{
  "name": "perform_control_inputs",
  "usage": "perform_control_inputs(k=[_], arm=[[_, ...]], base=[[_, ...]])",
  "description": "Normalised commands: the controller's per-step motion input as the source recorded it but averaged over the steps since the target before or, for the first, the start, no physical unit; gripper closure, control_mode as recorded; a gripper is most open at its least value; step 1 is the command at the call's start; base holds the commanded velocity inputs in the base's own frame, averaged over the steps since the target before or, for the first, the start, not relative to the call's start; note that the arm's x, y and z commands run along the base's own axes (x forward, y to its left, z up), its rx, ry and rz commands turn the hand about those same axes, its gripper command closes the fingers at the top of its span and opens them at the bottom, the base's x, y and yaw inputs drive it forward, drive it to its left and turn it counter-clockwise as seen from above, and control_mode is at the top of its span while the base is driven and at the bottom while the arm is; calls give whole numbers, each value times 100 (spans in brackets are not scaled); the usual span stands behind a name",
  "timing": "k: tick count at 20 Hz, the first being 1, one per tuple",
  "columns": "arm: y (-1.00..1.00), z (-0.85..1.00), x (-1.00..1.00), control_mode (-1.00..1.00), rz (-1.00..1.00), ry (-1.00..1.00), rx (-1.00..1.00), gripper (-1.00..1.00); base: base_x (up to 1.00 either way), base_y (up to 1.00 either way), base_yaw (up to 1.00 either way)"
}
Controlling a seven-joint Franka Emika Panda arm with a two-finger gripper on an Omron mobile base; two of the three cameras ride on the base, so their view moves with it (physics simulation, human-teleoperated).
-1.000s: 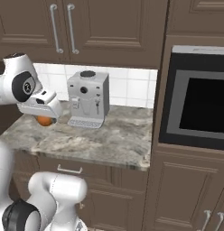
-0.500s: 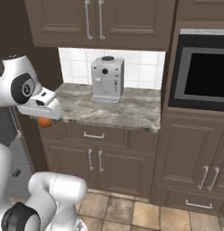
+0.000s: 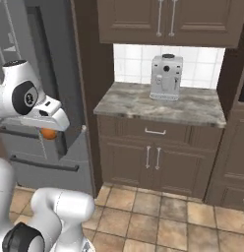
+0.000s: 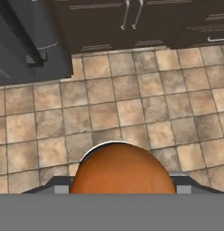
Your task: Place the tangerine in the correct fridge rack based on whether it is a fruit or vegetable. Finally, close the fridge door.
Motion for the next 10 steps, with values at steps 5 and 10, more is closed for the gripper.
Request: perform_control_inputs(k=[5, 10], arm=[[0, 0, 0, 100, 0, 0, 0, 100], [0, 0, 0, 100, 0, 0, 0, 100]], base=[[-55, 100, 13], [15, 100, 7]])
